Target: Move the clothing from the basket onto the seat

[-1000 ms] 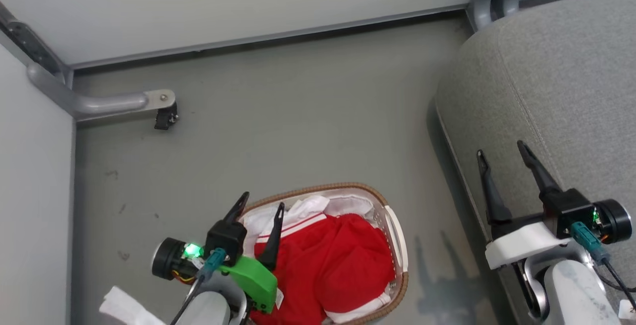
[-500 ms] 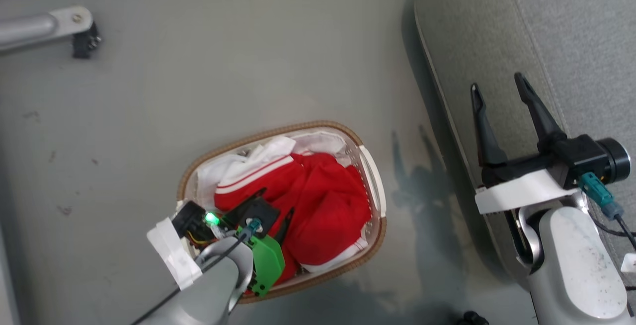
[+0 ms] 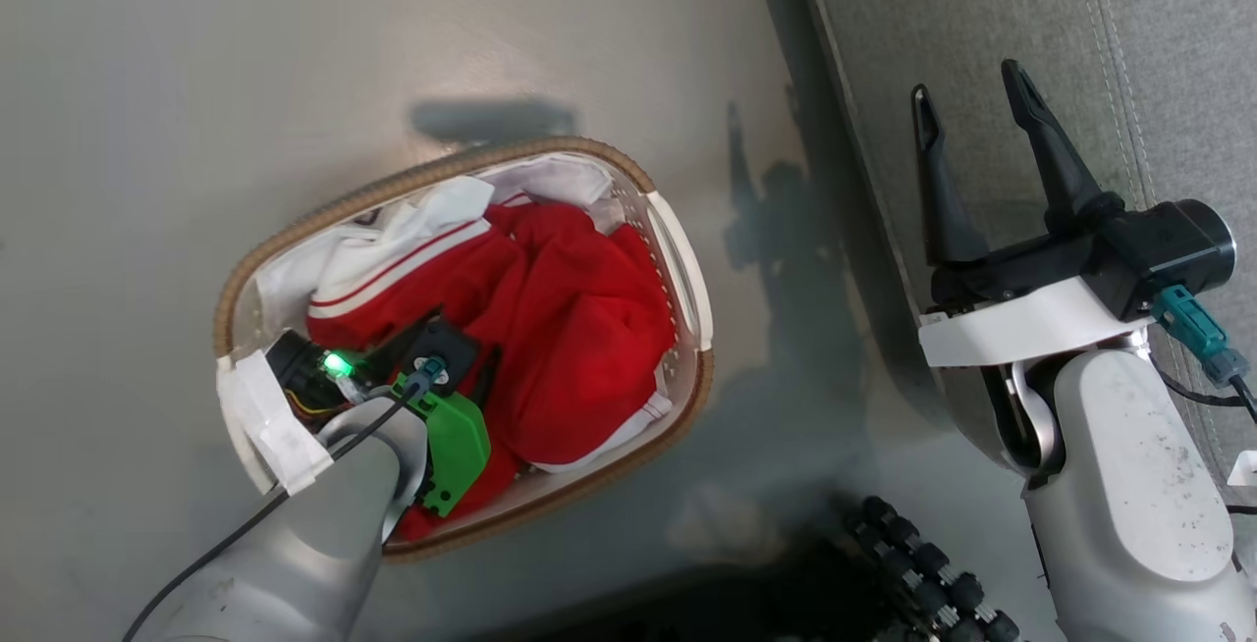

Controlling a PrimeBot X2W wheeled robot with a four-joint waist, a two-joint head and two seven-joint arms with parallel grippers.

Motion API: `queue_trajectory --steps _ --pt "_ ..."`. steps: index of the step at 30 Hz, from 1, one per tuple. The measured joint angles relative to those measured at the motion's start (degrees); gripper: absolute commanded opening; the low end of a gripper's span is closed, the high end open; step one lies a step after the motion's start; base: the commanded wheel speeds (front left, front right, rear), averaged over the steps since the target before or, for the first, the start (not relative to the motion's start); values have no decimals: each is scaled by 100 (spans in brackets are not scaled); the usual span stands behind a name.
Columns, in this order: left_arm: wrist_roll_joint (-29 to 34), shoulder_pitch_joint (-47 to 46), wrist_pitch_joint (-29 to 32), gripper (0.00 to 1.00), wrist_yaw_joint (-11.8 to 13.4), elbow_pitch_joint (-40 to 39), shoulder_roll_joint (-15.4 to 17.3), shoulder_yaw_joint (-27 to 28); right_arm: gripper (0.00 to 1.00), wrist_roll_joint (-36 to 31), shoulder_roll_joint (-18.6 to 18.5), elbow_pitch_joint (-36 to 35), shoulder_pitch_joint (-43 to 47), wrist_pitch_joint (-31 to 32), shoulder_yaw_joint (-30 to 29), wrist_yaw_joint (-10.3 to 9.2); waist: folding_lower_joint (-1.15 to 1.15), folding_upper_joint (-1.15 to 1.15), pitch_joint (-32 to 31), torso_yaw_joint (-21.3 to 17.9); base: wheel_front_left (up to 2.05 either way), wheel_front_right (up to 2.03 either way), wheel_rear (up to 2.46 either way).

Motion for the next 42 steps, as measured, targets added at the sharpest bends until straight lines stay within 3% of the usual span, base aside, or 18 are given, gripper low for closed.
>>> queue_trajectory --steps 8,9,10,11,12,14,17,18,28,42 --pt "-259 -99 1 100 0 19 70 -400 100 152 2 2 -92 0 77 0 0 0 376 -318 0 0 0" --pt "-292 -102 0 96 0 -2 75 -443 100 158 2 2 -97 0 83 0 -1 0 396 -341 0 0 0" --pt "-327 -102 1 83 0 -31 81 -497 100 176 1 5 -107 0 89 0 -1 0 418 -367 0 0 0" --pt "-344 -104 0 58 0 -62 92 -569 100 198 2 7 -120 0 99 0 0 0 435 -392 0 0 0" --pt "-359 -107 1 46 0 -96 103 -633 100 200 2 7 -130 0 108 0 -1 0 446 -412 0 0 0" --pt "-413 -110 1 36 0 -190 122 -709 100 209 1 18 -133 0 114 0 -1 0 449 -433 0 0 0" --pt "-493 -110 1 4 0 -357 142 -813 100 208 2 58 -128 0 115 0 -1 0 394 -432 0 0 0" --pt "-521 -109 1 0 0 -431 159 -835 100 202 2 82 -112 0 112 0 -1 0 360 -425 0 0 0" --pt "-572 201 4 0 1 -1378 333 -699 100 -104 4 201 97 0 51 0 -1 0 -192 -245 0 0 0" --pt "-245 937 4 0 83 -2919 536 -172 100 -627 8 452 906 0 -222 0 -1 0 -1569 237 0 0 0"
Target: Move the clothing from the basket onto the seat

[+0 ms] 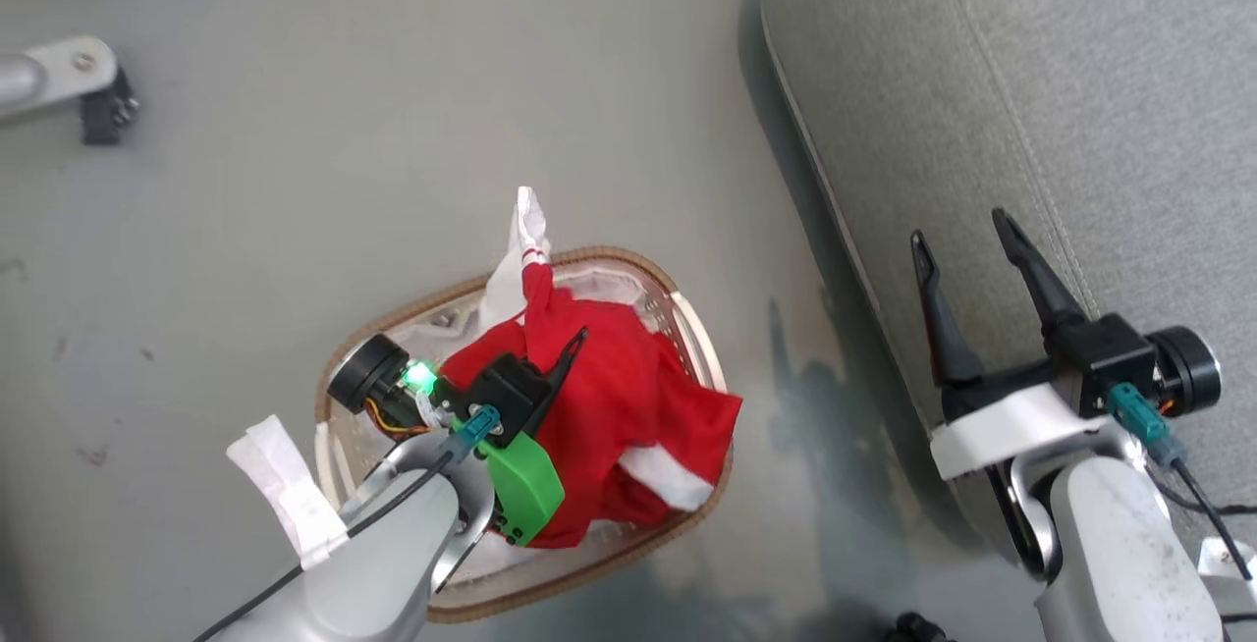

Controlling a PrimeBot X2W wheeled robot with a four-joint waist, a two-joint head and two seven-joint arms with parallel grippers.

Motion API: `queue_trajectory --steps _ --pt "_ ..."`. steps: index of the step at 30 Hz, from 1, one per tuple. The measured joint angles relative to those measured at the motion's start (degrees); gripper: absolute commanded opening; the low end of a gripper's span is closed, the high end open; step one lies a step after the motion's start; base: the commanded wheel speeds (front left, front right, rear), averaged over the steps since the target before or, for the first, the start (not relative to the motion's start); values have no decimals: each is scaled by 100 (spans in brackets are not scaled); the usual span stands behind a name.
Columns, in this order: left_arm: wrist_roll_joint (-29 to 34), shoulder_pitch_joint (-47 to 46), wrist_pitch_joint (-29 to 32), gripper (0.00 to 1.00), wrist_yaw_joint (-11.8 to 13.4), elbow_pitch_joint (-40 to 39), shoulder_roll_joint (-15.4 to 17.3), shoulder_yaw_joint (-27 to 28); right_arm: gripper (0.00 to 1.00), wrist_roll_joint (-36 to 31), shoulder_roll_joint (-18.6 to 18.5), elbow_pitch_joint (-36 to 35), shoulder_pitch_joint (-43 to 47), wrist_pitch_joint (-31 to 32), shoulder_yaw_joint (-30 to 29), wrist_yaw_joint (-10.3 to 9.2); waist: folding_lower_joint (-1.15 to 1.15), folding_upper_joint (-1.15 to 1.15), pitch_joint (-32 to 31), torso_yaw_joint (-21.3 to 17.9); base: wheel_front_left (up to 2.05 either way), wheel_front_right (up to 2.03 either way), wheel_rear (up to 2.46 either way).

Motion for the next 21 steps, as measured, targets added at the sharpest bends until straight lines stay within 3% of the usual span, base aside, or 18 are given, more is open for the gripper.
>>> queue_trajectory --steps 9,21 --pt "352 101 0 0 0 -903 377 345 100 -160 0 73 505 0 -48 0 0 0 -1072 268 0 0 0" --pt "781 -649 0 0 -73 -1413 687 52 100 -196 0 162 1040 0 29 0 0 0 -2416 464 0 0 0"
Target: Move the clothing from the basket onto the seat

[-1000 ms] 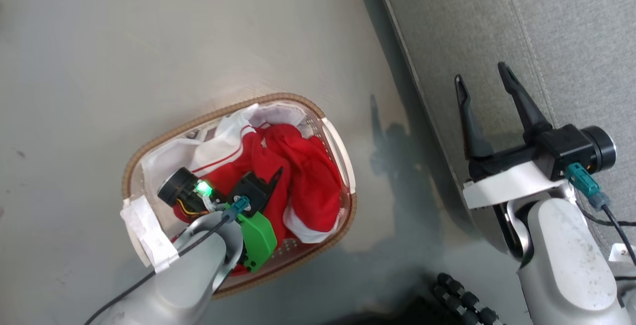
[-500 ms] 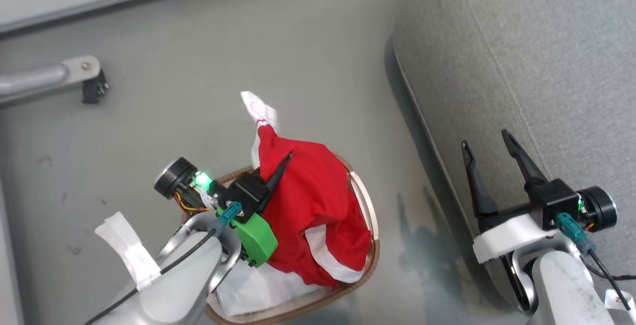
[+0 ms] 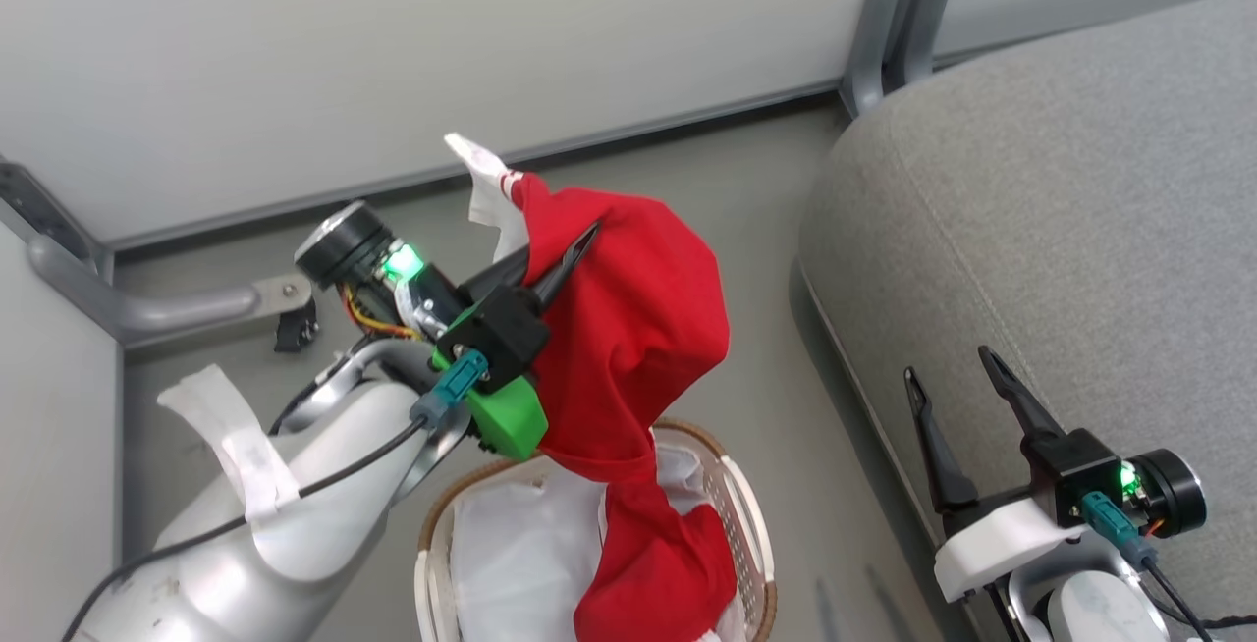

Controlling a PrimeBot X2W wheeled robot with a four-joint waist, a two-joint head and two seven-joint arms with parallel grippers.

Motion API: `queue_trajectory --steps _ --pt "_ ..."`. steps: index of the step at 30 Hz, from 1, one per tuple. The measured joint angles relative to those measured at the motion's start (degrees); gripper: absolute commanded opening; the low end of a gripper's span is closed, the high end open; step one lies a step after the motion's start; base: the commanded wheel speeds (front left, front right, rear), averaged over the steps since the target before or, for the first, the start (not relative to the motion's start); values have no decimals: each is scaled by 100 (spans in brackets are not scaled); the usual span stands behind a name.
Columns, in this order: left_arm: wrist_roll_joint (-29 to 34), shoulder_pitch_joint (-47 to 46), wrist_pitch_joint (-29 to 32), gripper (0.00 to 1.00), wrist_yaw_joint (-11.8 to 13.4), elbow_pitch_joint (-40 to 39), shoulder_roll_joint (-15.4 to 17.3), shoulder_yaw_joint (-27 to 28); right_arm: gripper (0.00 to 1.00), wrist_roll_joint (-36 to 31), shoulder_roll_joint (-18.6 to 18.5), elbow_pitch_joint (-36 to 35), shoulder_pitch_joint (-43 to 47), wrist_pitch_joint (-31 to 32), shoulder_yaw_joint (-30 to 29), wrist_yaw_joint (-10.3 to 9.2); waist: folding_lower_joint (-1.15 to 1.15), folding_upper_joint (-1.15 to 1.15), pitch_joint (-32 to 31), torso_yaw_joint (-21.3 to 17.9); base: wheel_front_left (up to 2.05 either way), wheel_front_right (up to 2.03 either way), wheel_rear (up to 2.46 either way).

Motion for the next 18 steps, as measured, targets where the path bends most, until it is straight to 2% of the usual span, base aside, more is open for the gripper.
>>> queue_trajectory --steps 9,18 --pt "34 -1016 0 0 -11 -140 174 -231 100 -2 -1 14 99 0 42 0 0 0 -601 59 0 0 0" --pt "-164 -1788 -2 0 -12 -25 166 -413 100 75 -2 -32 89 0 325 0 0 0 -710 112 0 0 0"
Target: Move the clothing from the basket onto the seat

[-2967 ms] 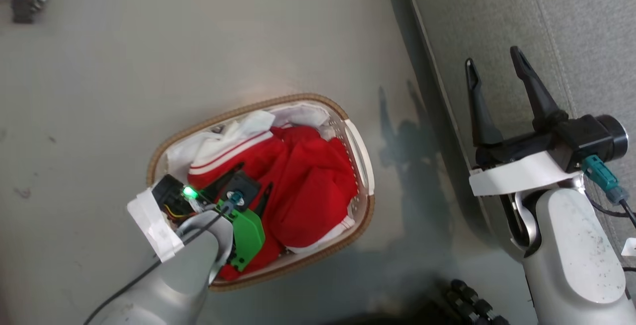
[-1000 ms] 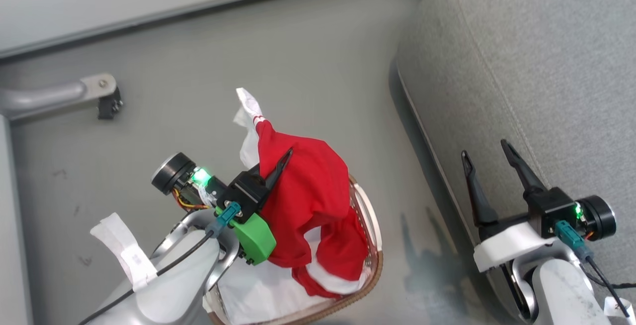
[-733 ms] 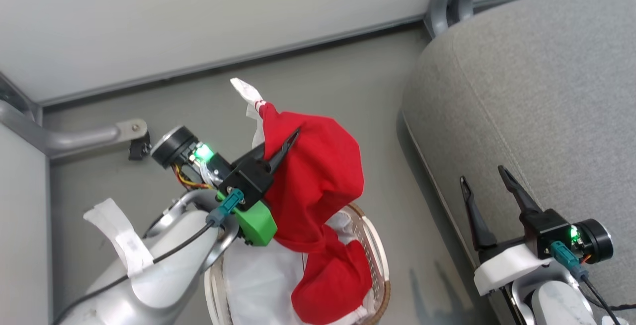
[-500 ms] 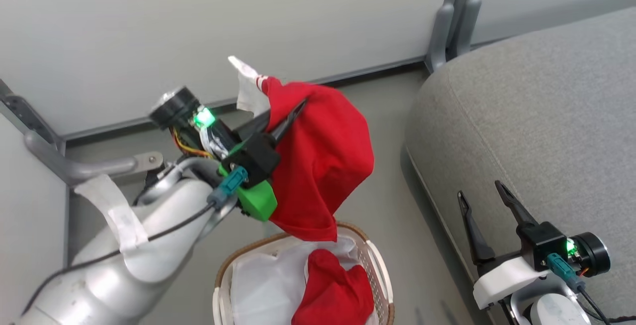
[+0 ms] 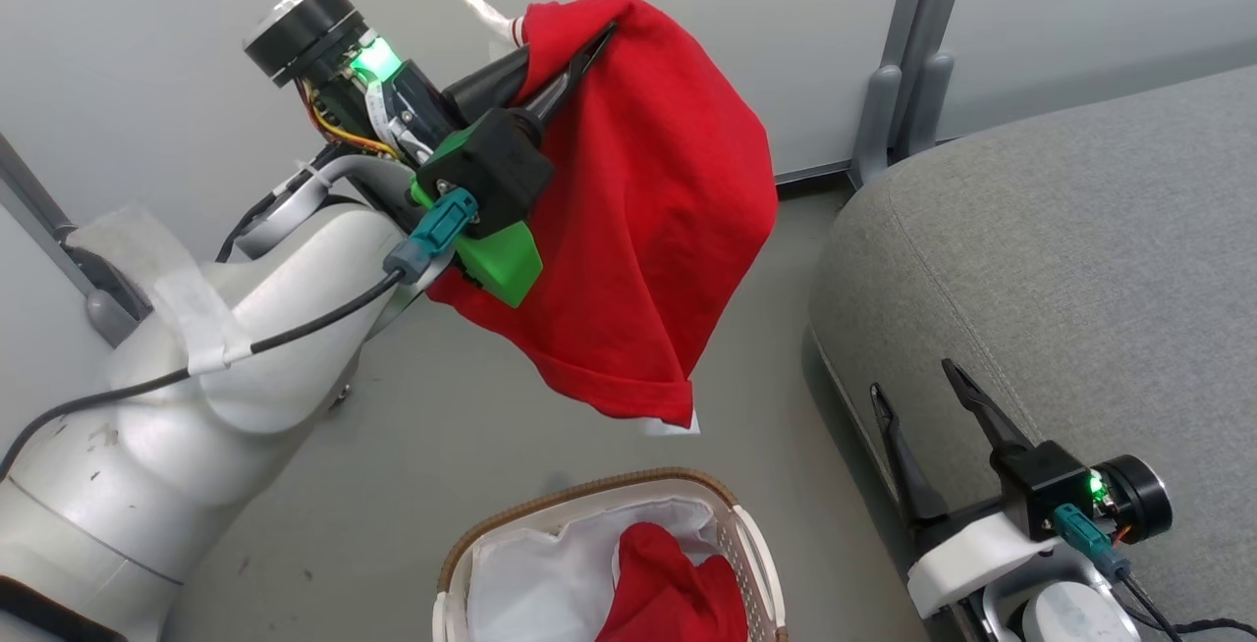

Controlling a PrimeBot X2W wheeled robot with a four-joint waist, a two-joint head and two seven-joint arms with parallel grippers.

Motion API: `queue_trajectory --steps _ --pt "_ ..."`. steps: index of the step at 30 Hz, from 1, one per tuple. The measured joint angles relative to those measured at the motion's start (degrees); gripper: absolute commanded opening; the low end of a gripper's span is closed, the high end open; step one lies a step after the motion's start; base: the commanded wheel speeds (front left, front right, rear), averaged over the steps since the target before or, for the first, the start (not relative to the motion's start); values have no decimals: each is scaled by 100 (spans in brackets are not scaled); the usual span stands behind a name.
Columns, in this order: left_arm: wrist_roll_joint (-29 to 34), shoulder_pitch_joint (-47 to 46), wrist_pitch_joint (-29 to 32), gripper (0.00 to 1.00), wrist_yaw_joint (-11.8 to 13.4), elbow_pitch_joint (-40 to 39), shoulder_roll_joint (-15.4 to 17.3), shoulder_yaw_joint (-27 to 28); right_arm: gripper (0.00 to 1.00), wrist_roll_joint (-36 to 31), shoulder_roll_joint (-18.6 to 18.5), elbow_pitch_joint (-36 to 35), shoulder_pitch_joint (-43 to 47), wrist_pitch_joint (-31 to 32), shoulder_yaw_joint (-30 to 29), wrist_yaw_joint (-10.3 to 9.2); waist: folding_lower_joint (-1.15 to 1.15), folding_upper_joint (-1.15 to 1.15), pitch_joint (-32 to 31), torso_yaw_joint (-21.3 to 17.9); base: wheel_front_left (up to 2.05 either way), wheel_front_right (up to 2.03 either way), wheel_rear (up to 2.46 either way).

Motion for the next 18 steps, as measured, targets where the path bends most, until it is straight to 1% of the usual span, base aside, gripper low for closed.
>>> queue_trajectory --steps 5,8,10,12,18 --pt "-70 -218 0 0 0 43 -37 -129 100 309 -2 -43 -131 0 324 0 0 0 5 5 0 0 0" --pt "-97 -308 -1 0 0 70 -51 -199 100 568 -1 78 -324 1 671 0 0 0 21 1 0 0 0" --pt "-103 -362 -1 0 0 94 -73 -242 100 748 0 112 -517 0 916 0 0 0 35 1 0 0 0" --pt "-138 -408 -1 0 -1 104 -100 -258 100 1061 1 97 -789 0 1150 0 0 0 53 6 0 0 0" --pt "-160 -422 -1 0 -1 98 -199 -327 100 1569 2 254 -1415 0 1777 0 0 0 77 49 0 0 0"
